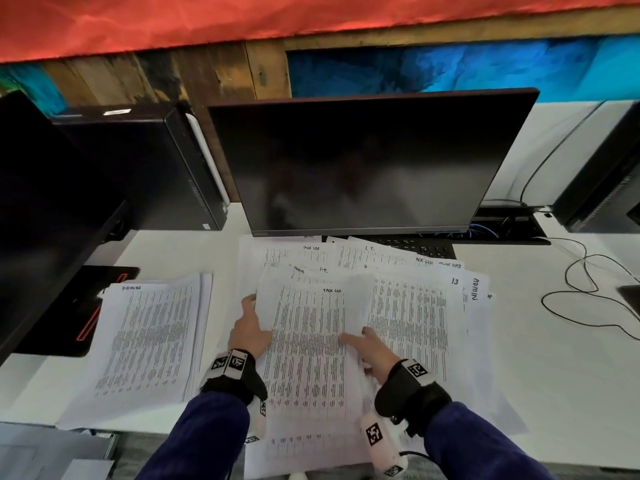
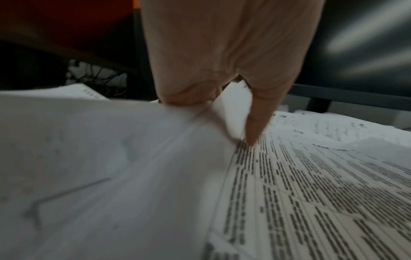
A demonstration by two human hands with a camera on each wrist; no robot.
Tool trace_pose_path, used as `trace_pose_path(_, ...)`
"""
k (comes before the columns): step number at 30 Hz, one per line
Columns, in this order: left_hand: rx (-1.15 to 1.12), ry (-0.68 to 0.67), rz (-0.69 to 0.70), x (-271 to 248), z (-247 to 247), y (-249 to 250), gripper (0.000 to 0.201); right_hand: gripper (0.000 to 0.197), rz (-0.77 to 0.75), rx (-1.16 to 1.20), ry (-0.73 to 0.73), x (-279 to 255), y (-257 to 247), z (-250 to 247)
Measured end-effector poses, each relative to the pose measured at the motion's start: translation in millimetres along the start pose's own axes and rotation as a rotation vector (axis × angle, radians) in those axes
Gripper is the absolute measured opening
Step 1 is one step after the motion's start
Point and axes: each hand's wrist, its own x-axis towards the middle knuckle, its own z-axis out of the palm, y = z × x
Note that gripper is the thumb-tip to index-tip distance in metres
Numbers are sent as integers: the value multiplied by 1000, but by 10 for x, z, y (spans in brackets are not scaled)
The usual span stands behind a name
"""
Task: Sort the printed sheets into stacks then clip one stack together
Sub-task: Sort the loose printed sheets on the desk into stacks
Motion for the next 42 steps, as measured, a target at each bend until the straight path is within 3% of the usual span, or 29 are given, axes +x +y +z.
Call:
trace_pose_path(4, 77, 118, 158, -84, -204, 103, 44, 38, -149, -332, 492, 3, 82, -361)
trace_pose_path(7, 134, 236, 307, -160, -401, 180, 36, 46, 21, -729, 736, -63, 212, -628)
trace_pose_path(10, -26, 298, 273, -201, -615, 246, 41, 53, 110, -735, 657, -63, 322, -721)
trace_pose_path(12, -333, 275, 224, -190, -718, 245, 47, 55, 84, -773, 592, -50, 376, -679)
trace_pose_path(15, -695, 168, 160, -143, -691, 250, 47, 52, 9, -810, 523, -78, 335, -625)
trace_pose_path(17, -844, 62, 121, -103, -550, 252, 50, 46, -14, -703, 513, -86, 257, -680)
trace_pose_path(20, -971, -127, 51, -33, -169, 285, 62, 42, 5, -413, 658, -104, 164, -976)
trace_pose_path(22, -991, -248, -15, 25, 130, 341, 58, 49, 3, -331, 676, -119, 134, -1194)
trace_pose_path(26, -851, -412, -114, 133, 725, 416, 55, 43, 12, -270, 538, -74, 120, -1375)
trace_pose_path(28, -661, -386, -129, 109, 959, 488, 59, 49, 16, -165, 508, -9, 159, -1394)
trace_pose_path(32, -337, -210, -171, -23, 1161, 768, 64, 55, 56, -38, 498, 20, 198, -1394)
trace_pose_path(35, -187, -210, -237, -32, 1172, 918, 68, 51, 67, 79, 403, -72, 159, -1328)
trace_pose_path(40, -353, -328, -310, 36, 1198, 962, 77, 54, 22, -99, 433, 57, 246, -1269)
trace_pose_path(42, -392, -351, -310, 59, 1191, 953, 78, 49, -6, -45, 385, 76, 269, -1250)
